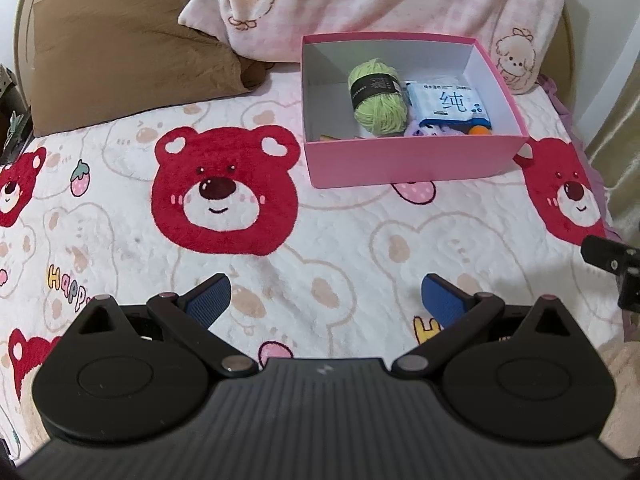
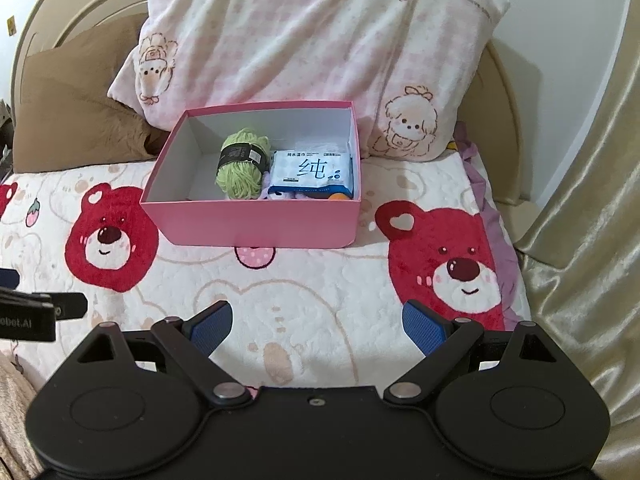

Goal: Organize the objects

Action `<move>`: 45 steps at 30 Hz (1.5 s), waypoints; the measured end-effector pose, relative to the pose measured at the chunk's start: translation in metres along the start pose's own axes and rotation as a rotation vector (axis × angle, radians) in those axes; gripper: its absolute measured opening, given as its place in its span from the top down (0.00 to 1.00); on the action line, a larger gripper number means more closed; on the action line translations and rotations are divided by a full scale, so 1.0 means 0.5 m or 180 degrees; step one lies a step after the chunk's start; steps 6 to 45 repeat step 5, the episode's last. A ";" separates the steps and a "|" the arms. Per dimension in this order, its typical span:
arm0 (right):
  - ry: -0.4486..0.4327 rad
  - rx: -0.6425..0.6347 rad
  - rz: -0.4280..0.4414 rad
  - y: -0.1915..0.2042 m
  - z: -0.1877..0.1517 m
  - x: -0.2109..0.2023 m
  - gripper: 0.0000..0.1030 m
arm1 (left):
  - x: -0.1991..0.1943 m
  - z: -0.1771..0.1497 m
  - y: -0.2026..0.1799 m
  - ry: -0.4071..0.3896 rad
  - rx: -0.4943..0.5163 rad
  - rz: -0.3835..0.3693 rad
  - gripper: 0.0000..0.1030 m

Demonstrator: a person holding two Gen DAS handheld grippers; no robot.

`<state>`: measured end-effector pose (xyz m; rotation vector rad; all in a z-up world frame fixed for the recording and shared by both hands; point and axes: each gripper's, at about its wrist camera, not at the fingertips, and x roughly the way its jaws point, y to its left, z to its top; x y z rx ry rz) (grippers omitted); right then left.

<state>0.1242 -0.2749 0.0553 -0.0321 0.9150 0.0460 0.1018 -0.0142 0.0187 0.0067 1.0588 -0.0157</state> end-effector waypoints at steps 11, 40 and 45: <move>0.0015 0.0021 0.0010 -0.003 -0.003 0.001 0.09 | -0.001 -0.002 -0.002 0.0006 -0.0011 0.0003 0.00; 0.0015 0.0021 0.0010 -0.003 -0.003 0.001 0.09 | -0.001 -0.002 -0.002 0.0006 -0.0011 0.0003 0.00; 0.0015 0.0021 0.0010 -0.003 -0.003 0.001 0.09 | -0.001 -0.002 -0.002 0.0006 -0.0011 0.0003 0.00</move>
